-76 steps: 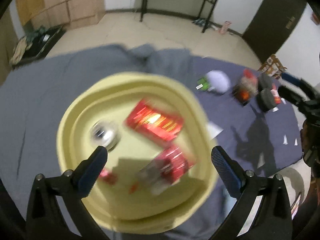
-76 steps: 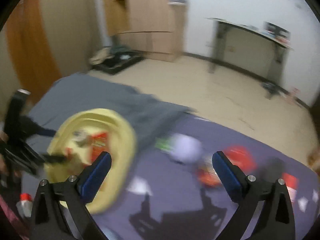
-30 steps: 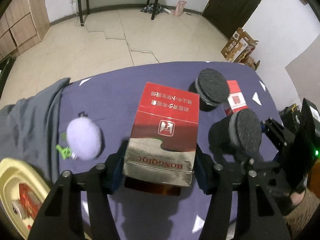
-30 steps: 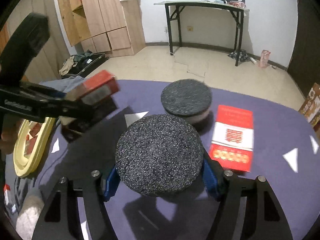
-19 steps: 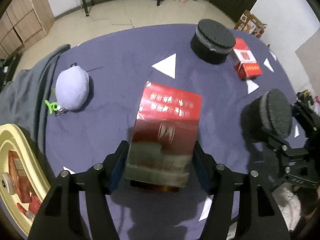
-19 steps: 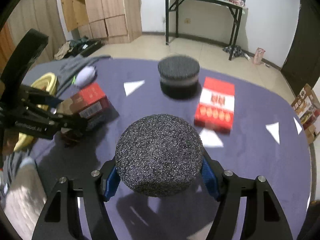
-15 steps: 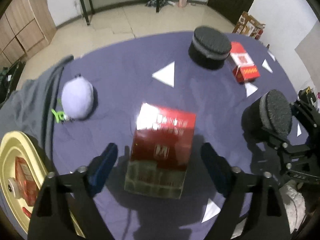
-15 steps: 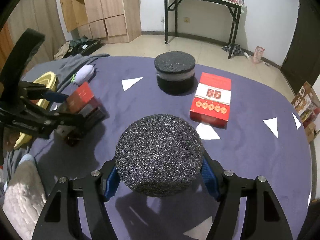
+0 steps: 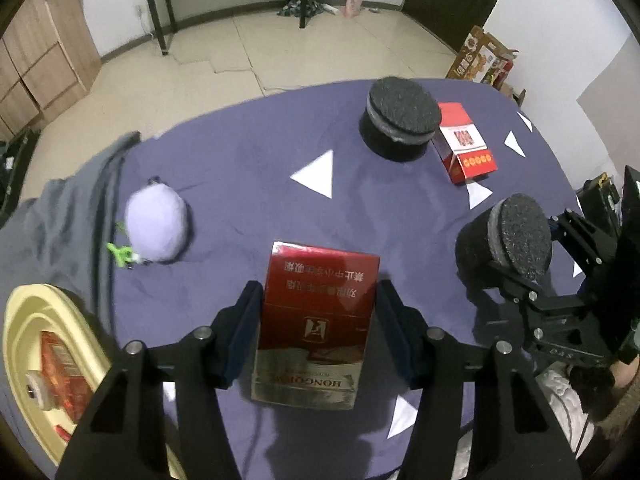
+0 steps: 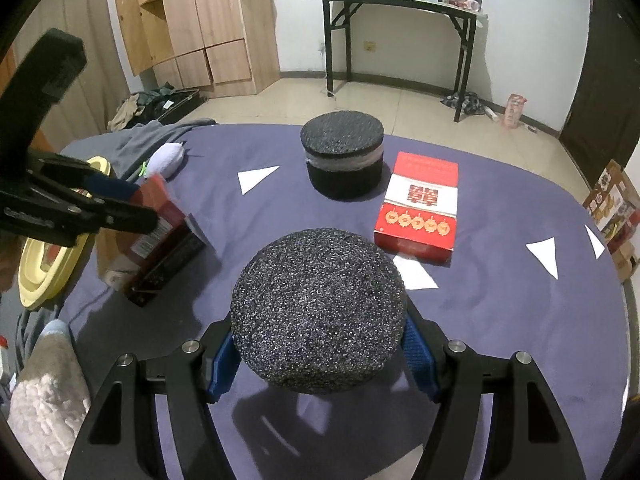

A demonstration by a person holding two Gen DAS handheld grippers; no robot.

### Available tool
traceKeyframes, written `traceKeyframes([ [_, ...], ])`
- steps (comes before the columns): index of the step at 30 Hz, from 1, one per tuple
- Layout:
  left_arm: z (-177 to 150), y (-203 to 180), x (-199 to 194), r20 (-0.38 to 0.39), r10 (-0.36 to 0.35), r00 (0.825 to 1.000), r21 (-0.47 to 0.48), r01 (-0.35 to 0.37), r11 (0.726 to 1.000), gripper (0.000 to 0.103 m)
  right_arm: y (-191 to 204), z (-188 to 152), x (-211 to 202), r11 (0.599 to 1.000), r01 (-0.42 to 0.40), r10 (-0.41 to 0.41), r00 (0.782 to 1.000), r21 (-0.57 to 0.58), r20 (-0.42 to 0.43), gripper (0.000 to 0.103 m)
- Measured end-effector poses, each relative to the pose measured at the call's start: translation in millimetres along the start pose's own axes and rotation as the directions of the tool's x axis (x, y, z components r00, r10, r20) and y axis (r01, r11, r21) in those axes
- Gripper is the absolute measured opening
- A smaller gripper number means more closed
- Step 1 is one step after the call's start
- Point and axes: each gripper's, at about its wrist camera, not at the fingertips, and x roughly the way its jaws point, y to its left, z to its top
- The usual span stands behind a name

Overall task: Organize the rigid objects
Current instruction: 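Carry the Hongqiqu pack over the tray while right gripper holds the foam pad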

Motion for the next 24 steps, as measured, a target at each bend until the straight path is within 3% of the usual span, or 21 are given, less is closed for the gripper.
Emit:
traceKeyframes([
  [8, 3.2, 13.6, -42.6, 0.055, -0.043, 0.998, -0.033, 0.045, 0.998, 0.059, -3.2, 5.2, -17.8, 1.0, 0.01, -0.01, 1.0, 0.025, 0.008, 0.069],
  [19, 0.8, 33.9, -53.0, 0.066, -0.069, 0.995, -0.101, 0.076, 0.992, 0.057, 4.5, 15.9, -32.5, 1.0, 0.007, -0.007, 1.0, -0.006, 0.017, 0.069],
  [20, -1.7, 36.7, -58.4, 0.07, -0.054, 0.996, -0.099, 0.061, 0.993, 0.023, 7.0, 18.4, -35.2, 1.0, 0.011, -0.011, 1.0, -0.016, 0.018, 0.069],
  [21, -3.4, 38.6, -62.4, 0.076, -0.05, 0.996, -0.099, 0.058, 0.993, 0.002, 8.2, 20.0, -36.8, 1.0, 0.015, -0.014, 1.0, -0.02, 0.02, 0.069],
  [24, -11.0, 57.1, -80.5, 0.08, -0.039, 0.996, -0.156, 0.051, 0.986, 0.001, 14.7, 29.9, -49.9, 1.0, -0.005, 0.006, 0.999, -0.023, 0.045, 0.068],
])
